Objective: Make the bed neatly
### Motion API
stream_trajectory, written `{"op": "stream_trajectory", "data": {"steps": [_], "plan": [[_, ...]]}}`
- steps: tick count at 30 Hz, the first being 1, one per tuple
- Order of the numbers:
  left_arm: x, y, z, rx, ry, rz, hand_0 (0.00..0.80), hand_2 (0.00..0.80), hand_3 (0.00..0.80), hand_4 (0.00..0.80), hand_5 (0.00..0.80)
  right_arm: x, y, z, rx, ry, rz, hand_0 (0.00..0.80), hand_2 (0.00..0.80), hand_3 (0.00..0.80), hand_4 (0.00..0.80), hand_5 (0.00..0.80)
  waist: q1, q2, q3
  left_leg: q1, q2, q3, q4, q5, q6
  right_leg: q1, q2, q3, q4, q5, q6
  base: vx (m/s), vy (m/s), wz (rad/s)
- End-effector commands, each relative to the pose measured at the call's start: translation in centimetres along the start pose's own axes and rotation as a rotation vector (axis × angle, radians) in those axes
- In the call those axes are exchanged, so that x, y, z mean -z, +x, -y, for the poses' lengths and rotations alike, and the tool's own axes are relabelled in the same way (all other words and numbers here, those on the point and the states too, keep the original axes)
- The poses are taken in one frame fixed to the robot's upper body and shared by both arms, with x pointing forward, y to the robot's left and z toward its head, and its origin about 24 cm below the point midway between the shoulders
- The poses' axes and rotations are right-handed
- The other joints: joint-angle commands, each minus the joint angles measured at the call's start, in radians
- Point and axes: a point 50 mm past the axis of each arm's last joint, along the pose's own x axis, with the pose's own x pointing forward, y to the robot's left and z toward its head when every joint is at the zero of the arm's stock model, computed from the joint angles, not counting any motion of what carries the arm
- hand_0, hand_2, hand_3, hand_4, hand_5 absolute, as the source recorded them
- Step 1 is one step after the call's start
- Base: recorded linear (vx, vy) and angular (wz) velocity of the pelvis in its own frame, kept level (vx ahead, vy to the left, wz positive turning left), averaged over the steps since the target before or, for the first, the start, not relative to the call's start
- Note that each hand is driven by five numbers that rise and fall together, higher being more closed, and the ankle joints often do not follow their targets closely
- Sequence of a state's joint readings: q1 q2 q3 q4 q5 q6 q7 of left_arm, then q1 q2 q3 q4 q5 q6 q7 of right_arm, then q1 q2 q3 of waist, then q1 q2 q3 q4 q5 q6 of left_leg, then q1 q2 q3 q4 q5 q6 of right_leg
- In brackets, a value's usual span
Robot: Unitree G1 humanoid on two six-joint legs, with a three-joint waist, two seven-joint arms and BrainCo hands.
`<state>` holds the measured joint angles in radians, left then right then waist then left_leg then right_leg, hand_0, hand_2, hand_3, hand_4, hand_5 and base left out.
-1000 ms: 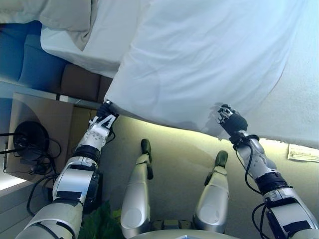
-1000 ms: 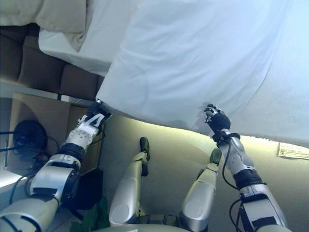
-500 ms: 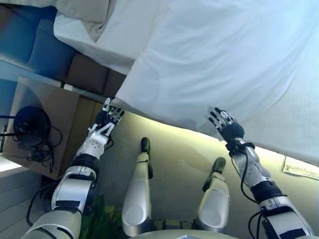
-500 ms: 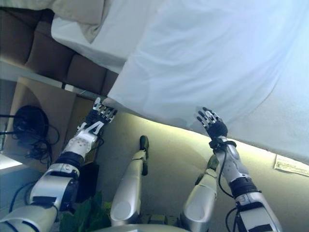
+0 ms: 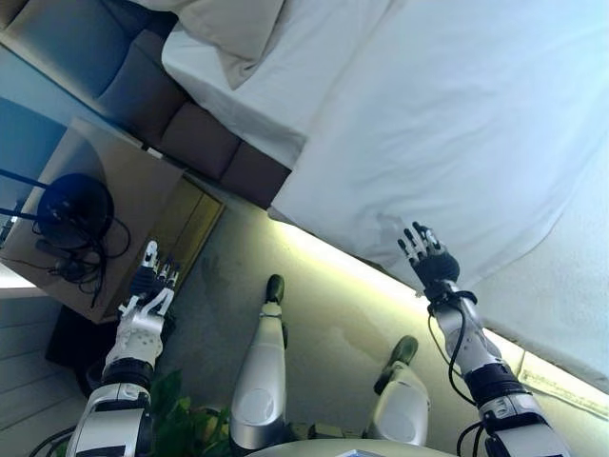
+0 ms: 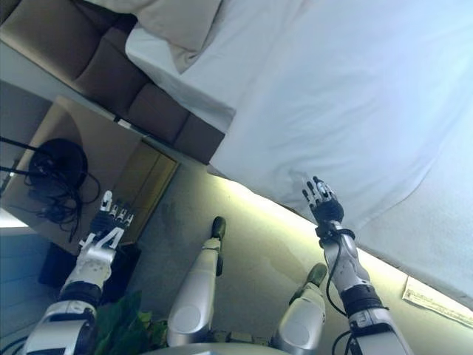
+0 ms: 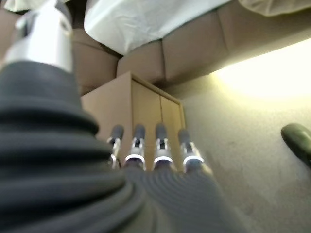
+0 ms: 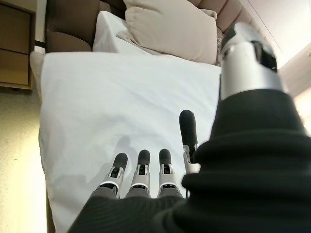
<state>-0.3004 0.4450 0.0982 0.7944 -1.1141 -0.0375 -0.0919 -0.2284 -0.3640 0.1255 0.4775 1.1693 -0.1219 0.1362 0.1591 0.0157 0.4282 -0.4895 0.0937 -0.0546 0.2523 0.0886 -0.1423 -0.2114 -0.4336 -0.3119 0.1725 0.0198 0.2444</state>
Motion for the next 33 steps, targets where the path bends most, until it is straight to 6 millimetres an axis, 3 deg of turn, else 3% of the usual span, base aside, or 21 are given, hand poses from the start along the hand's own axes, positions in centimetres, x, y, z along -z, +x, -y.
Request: {"op": "stream_trajectory", "data": {"steps": [1, 4, 8, 14, 18, 23, 29, 33], "plan": [[-1.7, 0.7, 3.5, 0.185, 0.009, 0.103, 0.0, 0.0, 0.0, 0.0, 0.0, -2.2, -0.2, -0.4, -0.039, -0.004, 0.114, 0.0, 0.0, 0.0, 0.0, 0.0, 0.003, -0.003, -0.034, 0.01, 0.009, 0.002, -0.031, 0.022, 0.003, 0.004, -0.046, 0.025, -0.009, 0.109, 0.014, -0.058, -0.041, 0.09], [-1.3, 0.8, 7.5, 0.38, 0.005, 0.109, 0.0, 0.0, 0.0, 0.0, 0.0, -2.5, 0.1, -0.6, -0.053, -0.023, 0.135, 0.0, 0.0, 0.0, 0.0, 0.0, 0.01, -0.012, -0.029, 0.008, 0.013, 0.001, -0.051, 0.032, 0.004, 0.017, -0.035, 0.012, -0.029, 0.124, 0.017, -0.067, -0.119, 0.06], [0.4, -0.2, 11.2, 0.625, 0.033, 0.074, 0.0, 0.0, 0.0, 0.0, 0.0, -2.2, 0.1, -0.9, -0.067, -0.014, 0.151, 0.0, 0.0, 0.0, 0.0, 0.0, 0.031, -0.032, -0.032, 0.015, 0.015, -0.014, -0.067, 0.036, 0.009, 0.043, -0.023, -0.014, -0.047, 0.14, 0.017, -0.031, -0.186, 0.02], [3.5, -2.3, 13.1, 0.847, -0.043, -0.033, 0.0, 0.0, 0.0, 0.0, 0.0, -1.5, -0.4, 0.0, -0.065, 0.0, 0.138, 0.0, 0.0, 0.0, 0.0, 0.0, 0.041, -0.049, -0.049, 0.034, 0.015, -0.037, -0.066, 0.024, 0.012, 0.062, -0.012, -0.017, -0.056, 0.148, 0.017, 0.032, -0.133, 0.05], [4.5, -2.6, 14.3, 0.937, -0.141, -0.083, 0.0, 0.0, 0.0, 0.0, 0.0, -1.8, -0.1, 0.5, -0.071, 0.043, 0.156, 0.0, 0.0, 0.0, 0.0, 0.0, 0.019, -0.064, -0.032, 0.02, 0.037, -0.029, -0.067, 0.022, 0.009, 0.036, 0.007, 0.002, -0.06, 0.153, 0.017, -0.035, -0.121, -0.01], [3.6, -2.1, 15.6, 1.025, -0.193, -0.06, 0.0, 0.0, 0.0, 0.0, 0.0, -1.8, 0.4, -0.1, -0.118, 0.06, 0.155, 0.0, 0.0, 0.0, 0.0, 0.0, -0.031, -0.102, 0.013, -0.023, 0.065, -0.001, -0.058, 0.03, 0.002, -0.031, 0.034, 0.035, -0.068, 0.177, 0.017, -0.107, -0.075, -0.12], [-1.3, -0.3, 17.5, 1.057, -0.273, 0.108, 0.0, 0.0, 0.0, 0.0, 0.0, -4.2, 0.8, -0.5, -0.198, 0.073, 0.204, 0.0, 0.0, 0.0, 0.0, 0.0, -0.118, -0.126, 0.077, -0.091, 0.103, 0.078, -0.079, 0.07, -0.02, -0.123, 0.048, 0.08, -0.104, 0.204, 0.017, -0.101, 0.167, -0.26], [-3.1, -0.4, 17.9, 1.086, -0.253, 0.176, 0.0, 0.0, 0.0, 0.0, 0.0, -5.5, 0.2, -1.7, -0.27, 0.062, 0.256, 0.0, 0.0, 0.0, 0.0, 0.0, -0.153, -0.152, 0.092, -0.161, 0.089, 0.101, -0.067, 0.074, -0.015, -0.207, 0.051, 0.093, -0.105, 0.22, 0.017, -0.043, 0.156, -0.2]]}}
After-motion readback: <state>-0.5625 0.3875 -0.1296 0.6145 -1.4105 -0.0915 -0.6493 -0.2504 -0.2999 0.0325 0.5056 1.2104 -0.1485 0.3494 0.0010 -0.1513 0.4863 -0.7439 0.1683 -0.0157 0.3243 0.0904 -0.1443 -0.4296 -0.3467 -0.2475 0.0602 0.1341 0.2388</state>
